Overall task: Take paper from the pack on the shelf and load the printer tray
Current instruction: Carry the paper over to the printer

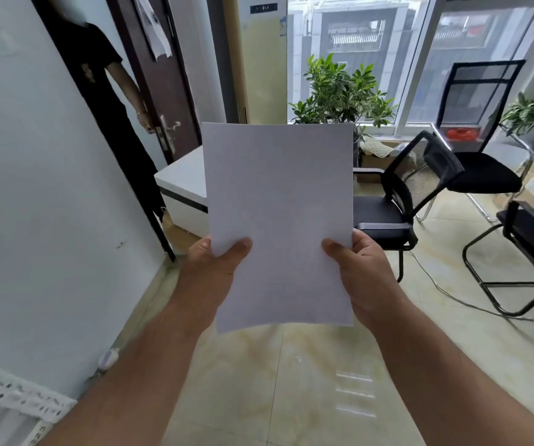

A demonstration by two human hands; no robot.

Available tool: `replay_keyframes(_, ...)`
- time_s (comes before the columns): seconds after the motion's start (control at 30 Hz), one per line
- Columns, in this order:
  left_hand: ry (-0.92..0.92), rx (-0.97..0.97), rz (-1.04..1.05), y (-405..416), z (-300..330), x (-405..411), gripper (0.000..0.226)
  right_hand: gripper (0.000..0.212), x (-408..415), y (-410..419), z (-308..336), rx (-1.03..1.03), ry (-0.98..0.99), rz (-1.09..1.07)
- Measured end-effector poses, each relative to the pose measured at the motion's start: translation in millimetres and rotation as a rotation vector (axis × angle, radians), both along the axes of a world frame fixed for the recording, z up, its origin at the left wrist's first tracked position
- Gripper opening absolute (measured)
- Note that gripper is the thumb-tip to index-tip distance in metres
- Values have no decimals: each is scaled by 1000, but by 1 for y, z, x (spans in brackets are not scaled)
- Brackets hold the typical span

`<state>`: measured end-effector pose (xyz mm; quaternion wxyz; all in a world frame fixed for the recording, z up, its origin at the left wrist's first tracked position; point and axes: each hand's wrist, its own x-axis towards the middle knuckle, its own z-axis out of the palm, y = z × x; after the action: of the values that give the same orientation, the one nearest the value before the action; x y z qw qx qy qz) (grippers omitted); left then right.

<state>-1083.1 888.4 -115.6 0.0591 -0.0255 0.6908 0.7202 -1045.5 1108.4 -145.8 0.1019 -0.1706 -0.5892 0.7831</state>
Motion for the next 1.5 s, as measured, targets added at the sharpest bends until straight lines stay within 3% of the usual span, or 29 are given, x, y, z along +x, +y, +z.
replay_keyframes(0.4, -19, -25, 77, 89, -8, -104, 21, 22, -118, 92, -3, -15, -3, 71)
replay_keyframes(0.83, -25, -98, 170, 101, -36, -253, 6, 21, -281, 107, -18, 32, -42, 163)
replay_keyframes(1.03, -53, -154, 182, 104, -33, -309, 31, 22, -347, 111, -18, 42, -73, 193)
replay_keyframes(1.5, -62, -70, 394, 160, -45, -417, 20, 20, -515, 159, -32, 110, -76, 444)
